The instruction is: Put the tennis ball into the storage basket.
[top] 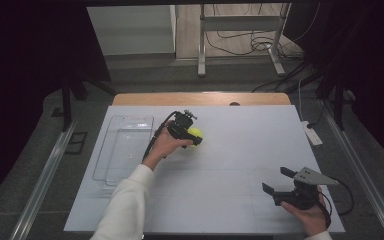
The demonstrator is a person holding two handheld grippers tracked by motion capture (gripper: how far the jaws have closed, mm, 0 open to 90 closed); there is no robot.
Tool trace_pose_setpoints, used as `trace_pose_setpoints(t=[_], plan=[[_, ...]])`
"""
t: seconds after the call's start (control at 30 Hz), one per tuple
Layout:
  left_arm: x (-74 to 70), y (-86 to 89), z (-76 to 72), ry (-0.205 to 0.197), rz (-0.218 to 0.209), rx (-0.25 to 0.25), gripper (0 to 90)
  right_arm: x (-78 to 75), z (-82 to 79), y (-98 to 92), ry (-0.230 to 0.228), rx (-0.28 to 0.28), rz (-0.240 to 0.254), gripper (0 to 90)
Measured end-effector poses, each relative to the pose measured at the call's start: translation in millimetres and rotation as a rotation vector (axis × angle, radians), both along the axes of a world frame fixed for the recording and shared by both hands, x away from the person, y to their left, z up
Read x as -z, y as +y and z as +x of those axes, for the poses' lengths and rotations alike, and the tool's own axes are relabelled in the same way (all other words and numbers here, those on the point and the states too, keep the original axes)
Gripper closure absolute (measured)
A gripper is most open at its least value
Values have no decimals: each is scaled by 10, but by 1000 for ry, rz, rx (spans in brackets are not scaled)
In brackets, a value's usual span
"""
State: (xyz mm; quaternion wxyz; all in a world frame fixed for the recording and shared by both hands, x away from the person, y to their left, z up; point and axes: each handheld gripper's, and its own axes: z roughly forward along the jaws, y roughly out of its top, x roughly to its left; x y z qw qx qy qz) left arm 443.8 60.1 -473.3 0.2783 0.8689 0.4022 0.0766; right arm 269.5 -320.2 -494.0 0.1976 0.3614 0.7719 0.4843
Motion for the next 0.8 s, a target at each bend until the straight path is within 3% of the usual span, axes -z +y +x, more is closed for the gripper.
trace_pose_setpoints(t=[0.8], plan=[[-233,70,-179,-68,-42,18,273,6,6,6,1,4,0,85]])
